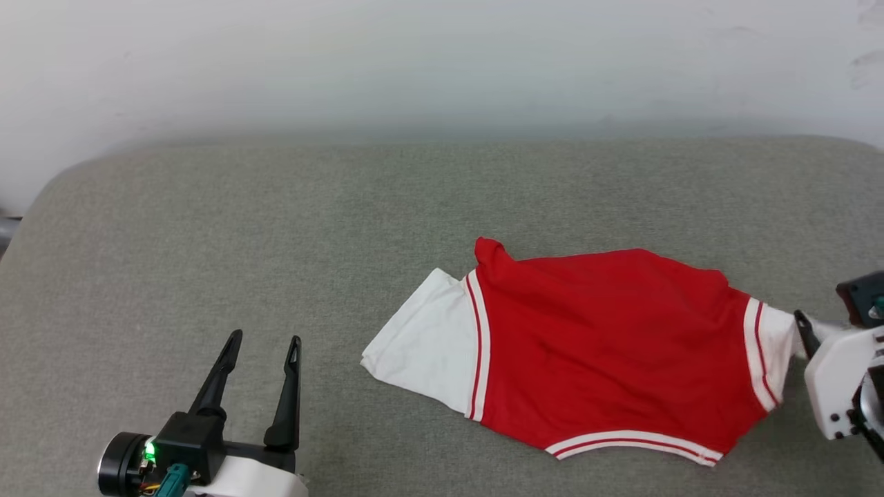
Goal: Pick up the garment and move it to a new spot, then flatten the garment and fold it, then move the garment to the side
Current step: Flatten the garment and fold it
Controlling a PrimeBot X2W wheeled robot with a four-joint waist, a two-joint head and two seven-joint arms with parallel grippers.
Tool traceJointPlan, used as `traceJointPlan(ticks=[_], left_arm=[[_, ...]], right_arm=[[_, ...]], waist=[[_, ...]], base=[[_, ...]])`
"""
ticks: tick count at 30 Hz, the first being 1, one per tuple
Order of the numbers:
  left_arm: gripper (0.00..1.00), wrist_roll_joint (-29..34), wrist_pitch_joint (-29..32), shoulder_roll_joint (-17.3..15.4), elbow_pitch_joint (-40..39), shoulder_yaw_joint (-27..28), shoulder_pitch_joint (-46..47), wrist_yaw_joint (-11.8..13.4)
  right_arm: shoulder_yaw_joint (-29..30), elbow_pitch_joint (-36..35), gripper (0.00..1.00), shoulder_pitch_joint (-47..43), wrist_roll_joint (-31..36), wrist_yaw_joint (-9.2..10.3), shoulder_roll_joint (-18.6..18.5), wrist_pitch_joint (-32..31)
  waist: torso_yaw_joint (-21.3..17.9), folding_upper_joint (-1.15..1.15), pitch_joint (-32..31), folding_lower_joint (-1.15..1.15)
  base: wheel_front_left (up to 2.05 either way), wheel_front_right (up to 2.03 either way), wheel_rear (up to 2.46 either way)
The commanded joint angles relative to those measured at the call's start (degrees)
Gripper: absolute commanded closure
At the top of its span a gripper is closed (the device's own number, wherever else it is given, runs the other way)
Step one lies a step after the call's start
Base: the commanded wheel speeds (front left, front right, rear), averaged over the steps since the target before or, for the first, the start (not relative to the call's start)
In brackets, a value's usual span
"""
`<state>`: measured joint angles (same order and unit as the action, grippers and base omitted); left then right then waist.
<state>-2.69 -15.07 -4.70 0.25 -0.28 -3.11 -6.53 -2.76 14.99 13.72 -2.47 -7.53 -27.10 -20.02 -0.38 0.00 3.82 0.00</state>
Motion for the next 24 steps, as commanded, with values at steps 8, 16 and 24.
traceJointPlan(ticks=[8, 16, 24], left_arm=[[0.0, 0.0, -0.15, 0.44, -1.12, -0.04, -0.79, 0.01], [0.0, -1.15, -0.15, 0.62, -0.28, -1.05, 0.15, -0.39], [0.0, -3.76, 11.34, -2.32, 2.7, -6.44, 4.63, -0.79]], right_arm=[[9.12, -10.89, 0.0, -5.57, 3.09, 0.08, 11.19, 4.64], [12.68, -16.68, 0.0, -7.78, 3.91, 0.08, 18.14, 9.17], [14.5, -20.27, 0.0, -8.79, 4.18, 0.08, 20.62, 10.59]], waist=[[-1.99, 0.0, -0.52, 0.0], [-3.19, 0.0, 1.18, 0.0], [-4.26, 0.0, 3.96, 0.0]], base=[[0.0, 0.0, 0.0], [0.0, 0.0, 0.0], [0.0, 0.0, 0.0]])
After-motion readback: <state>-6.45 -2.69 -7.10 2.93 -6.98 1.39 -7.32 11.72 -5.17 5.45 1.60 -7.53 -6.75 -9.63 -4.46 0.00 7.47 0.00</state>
